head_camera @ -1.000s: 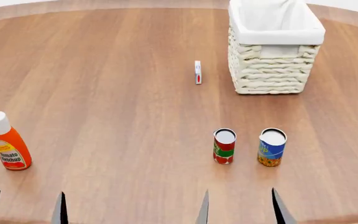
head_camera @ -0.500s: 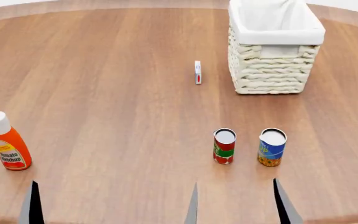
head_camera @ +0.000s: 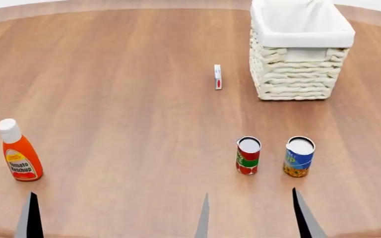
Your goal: Pick up the cream cheese box, and put it in the basket.
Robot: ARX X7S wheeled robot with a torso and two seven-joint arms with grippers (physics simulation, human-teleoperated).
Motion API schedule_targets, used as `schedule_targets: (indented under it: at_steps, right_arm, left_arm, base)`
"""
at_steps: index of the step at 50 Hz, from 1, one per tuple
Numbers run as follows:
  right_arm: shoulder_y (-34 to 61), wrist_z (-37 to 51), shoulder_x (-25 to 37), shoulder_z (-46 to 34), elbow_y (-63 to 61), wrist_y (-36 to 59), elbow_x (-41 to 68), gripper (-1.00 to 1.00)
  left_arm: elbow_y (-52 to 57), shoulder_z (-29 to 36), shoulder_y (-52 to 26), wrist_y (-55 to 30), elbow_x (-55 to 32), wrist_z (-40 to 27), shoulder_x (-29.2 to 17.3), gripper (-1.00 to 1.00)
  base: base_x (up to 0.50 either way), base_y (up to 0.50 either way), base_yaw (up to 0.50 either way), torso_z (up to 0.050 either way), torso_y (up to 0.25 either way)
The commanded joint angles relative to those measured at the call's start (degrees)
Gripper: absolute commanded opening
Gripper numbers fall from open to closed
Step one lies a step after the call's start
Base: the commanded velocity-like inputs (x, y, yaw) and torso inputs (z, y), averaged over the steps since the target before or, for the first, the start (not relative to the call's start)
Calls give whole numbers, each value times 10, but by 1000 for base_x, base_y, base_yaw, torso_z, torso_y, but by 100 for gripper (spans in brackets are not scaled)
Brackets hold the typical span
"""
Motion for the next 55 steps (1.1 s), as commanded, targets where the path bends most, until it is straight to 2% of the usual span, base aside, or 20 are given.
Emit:
schedule_targets:
  at_steps: [1,16,55]
  right_arm:
    - [3,10,4,-3,10,-9,-5,100]
    - [6,19,7,-4,8,5,8,100]
    - [10,34,24,-16,12,0,15,100]
  left_arm:
    - [-1,9,2,4,2,-5,-5,100]
    - [-2,14,3,7,0,-12,-12,100]
    - [-4,25,-1,10,-5,-29,-28,100]
  base:
    - [0,0,0,0,0]
    - [8,0,0,0,0]
    - [396,0,0,0,0]
